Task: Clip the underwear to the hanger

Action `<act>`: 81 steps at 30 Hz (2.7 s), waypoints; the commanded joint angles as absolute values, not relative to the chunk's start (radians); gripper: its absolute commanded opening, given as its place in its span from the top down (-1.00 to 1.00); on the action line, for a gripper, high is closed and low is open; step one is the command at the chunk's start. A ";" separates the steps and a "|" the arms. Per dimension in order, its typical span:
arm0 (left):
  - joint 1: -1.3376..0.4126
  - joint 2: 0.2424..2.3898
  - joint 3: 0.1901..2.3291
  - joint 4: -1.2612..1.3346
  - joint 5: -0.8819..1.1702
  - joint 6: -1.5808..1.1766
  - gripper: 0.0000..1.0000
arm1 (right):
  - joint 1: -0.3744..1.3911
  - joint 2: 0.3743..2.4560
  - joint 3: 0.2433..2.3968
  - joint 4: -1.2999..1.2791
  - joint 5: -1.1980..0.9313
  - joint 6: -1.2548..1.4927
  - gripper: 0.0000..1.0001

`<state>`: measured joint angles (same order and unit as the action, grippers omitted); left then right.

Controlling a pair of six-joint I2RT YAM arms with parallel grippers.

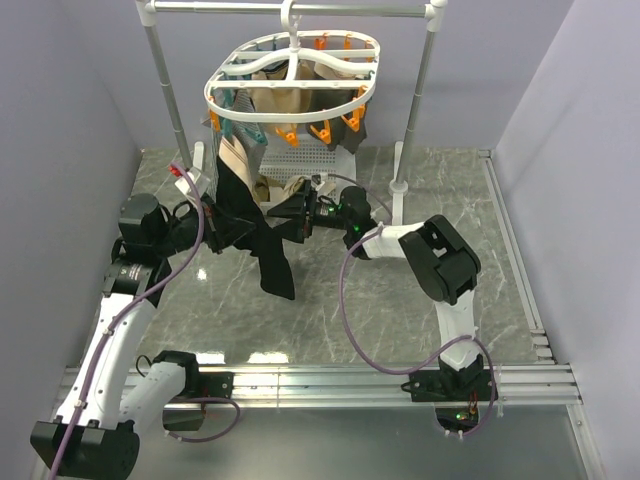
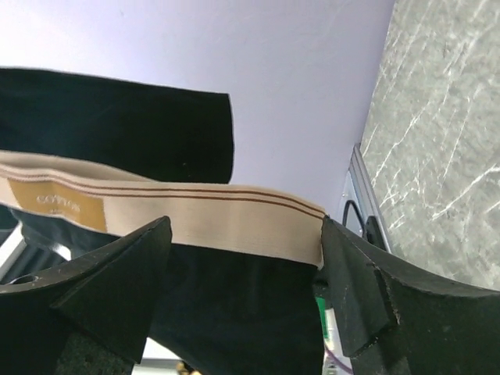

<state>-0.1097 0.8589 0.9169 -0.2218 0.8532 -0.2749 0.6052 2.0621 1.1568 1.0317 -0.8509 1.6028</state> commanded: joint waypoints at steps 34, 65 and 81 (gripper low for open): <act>-0.104 0.913 0.887 -0.229 0.449 -0.373 0.50 | 0.453 1.646 1.137 0.579 -0.879 0.890 1.00; -0.430 0.992 0.848 0.119 0.428 -0.439 0.92 | 0.748 1.128 1.072 0.184 -0.637 0.077 1.00; -0.431 1.020 0.828 0.359 0.508 -0.531 0.89 | 0.965 1.275 1.095 0.021 -0.503 -0.307 1.00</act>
<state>-0.4271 1.0504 0.8303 0.2874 0.4923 -0.5182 0.9649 1.2610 1.0527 0.0265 -0.5797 -0.2436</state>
